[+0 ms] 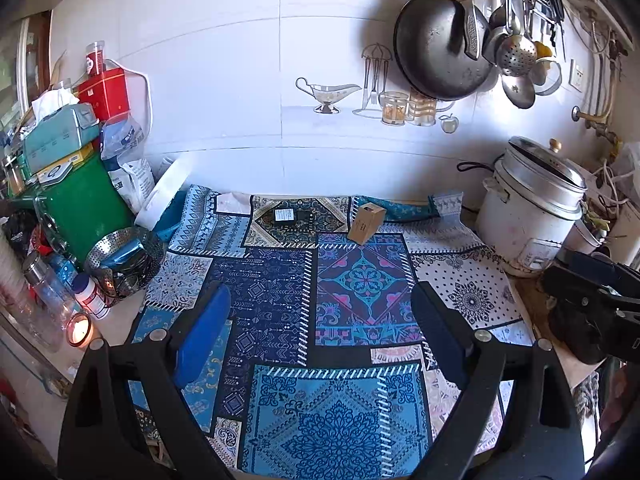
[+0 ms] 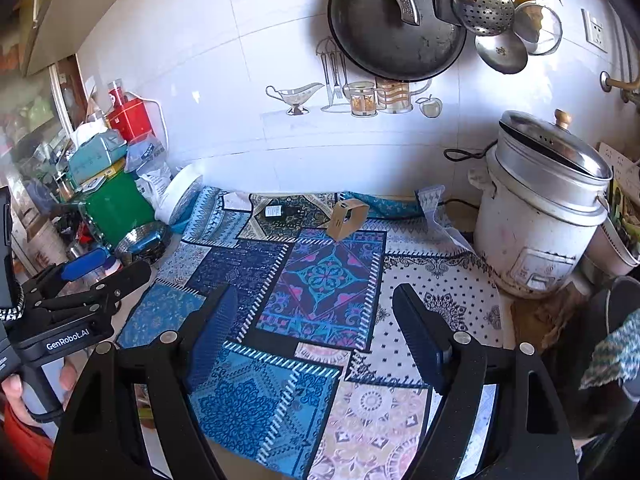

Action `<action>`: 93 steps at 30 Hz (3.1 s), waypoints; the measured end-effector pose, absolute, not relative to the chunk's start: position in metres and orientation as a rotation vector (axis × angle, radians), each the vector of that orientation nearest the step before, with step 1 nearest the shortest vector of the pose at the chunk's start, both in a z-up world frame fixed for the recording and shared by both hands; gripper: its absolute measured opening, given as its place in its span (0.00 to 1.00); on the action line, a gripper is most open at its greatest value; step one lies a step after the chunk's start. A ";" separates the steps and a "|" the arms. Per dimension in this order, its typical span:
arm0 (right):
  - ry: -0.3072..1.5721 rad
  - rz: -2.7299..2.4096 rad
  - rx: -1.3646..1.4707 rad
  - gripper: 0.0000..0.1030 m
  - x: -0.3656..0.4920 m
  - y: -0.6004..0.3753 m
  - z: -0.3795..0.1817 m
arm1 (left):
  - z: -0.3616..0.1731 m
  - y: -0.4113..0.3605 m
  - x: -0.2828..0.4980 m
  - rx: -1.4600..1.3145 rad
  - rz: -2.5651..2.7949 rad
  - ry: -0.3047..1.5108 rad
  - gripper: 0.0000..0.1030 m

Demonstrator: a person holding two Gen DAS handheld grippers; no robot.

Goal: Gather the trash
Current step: 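Raise both open tools back toward the counter, then grasp the green bottle with the left tool while the right tool grasps the brown cardboard box, then carry the green bottle and cardboard box down over the floor bin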

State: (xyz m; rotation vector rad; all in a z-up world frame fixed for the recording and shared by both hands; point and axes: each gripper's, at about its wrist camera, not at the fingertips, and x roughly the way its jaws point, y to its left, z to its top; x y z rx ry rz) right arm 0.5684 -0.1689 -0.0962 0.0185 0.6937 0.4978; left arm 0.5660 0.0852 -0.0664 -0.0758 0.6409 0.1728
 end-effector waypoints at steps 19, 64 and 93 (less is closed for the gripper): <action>0.866 0.328 0.080 0.75 0.735 -0.076 -0.166 | -0.118 0.201 0.726 -0.030 0.131 0.727 0.93; 1.008 0.219 0.136 0.34 0.788 -0.075 -0.231 | -0.302 0.246 0.983 -0.107 -0.052 1.016 0.78; 0.949 0.374 0.061 0.34 0.679 -0.129 -0.170 | -0.229 0.147 0.755 -0.112 0.067 0.936 0.75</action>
